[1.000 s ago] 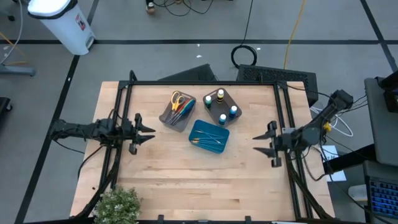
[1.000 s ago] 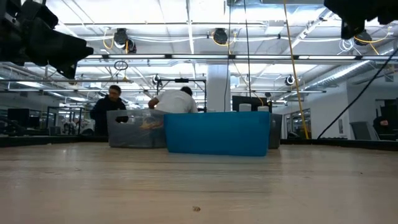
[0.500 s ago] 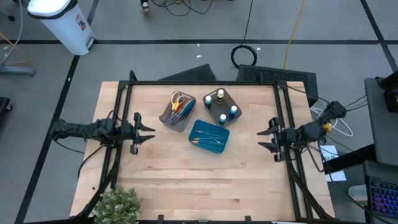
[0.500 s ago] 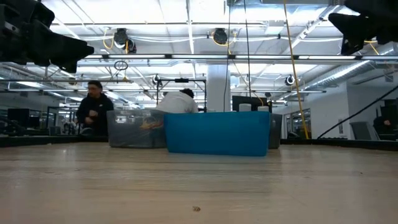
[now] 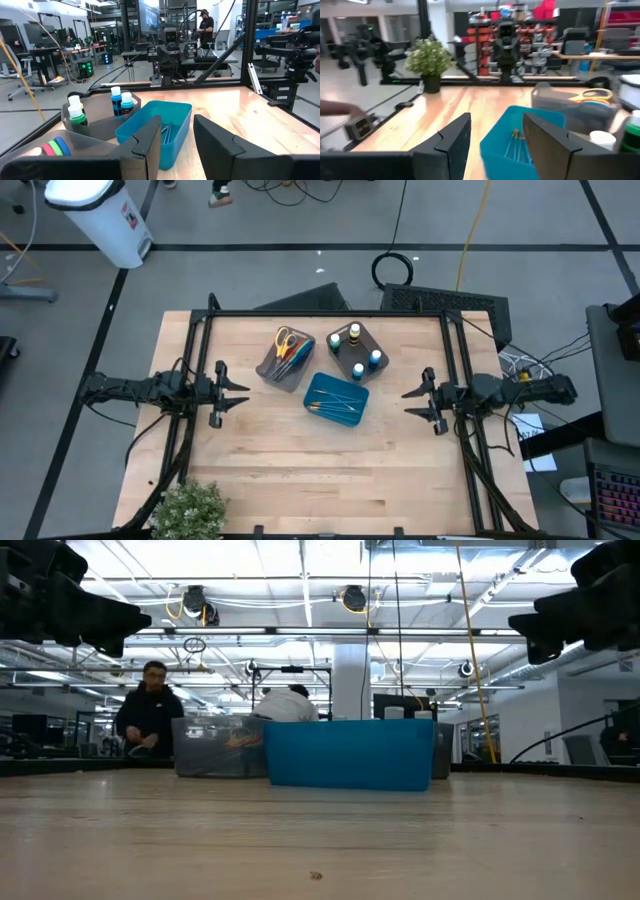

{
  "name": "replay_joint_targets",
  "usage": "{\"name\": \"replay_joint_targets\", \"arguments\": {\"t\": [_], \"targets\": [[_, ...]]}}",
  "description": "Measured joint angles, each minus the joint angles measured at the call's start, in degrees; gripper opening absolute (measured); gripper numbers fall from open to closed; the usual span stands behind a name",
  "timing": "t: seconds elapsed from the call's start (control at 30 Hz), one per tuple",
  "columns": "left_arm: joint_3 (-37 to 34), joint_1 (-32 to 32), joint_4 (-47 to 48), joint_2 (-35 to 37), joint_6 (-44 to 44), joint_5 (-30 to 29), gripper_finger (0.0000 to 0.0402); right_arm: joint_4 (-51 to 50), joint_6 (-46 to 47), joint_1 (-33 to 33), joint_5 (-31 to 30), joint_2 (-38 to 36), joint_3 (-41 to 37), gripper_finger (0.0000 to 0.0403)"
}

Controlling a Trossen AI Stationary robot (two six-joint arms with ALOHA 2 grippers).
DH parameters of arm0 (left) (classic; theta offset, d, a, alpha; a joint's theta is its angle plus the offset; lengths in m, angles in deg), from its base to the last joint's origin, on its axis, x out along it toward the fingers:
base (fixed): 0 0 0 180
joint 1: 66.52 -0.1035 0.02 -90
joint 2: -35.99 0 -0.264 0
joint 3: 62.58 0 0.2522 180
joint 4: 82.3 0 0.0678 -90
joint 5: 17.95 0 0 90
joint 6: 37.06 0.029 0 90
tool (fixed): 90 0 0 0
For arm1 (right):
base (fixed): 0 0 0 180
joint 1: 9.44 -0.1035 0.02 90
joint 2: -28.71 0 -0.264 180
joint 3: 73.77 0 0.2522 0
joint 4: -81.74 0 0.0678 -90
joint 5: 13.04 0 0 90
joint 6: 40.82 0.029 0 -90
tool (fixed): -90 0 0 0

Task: Pick & Place Paint Supplies
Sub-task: Return to Home Position

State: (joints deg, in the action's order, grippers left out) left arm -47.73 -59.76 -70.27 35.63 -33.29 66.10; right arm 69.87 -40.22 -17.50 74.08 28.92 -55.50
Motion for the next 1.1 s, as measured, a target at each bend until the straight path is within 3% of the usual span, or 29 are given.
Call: {"name": "replay_joint_targets", "arguments": {"t": [0.17,0.47,1.1], "targets": [[0.0,0.0,-0.1,0.0,0.2,0.0,0.0124,0.7,0.2,5.3,7.3,0.0,0.0,0.0171],[0.0,0.0,-0.2,0.0,0.1,0.0,0.0124,0.4,-2.3,6.9,1.6,2.3,-0.1,0.0171],[0.0,0.0,-0.2,0.0,0.2,0.0,0.0124,1.2,-2.3,6.9,1.5,2.5,-0.1,0.0171]]}}
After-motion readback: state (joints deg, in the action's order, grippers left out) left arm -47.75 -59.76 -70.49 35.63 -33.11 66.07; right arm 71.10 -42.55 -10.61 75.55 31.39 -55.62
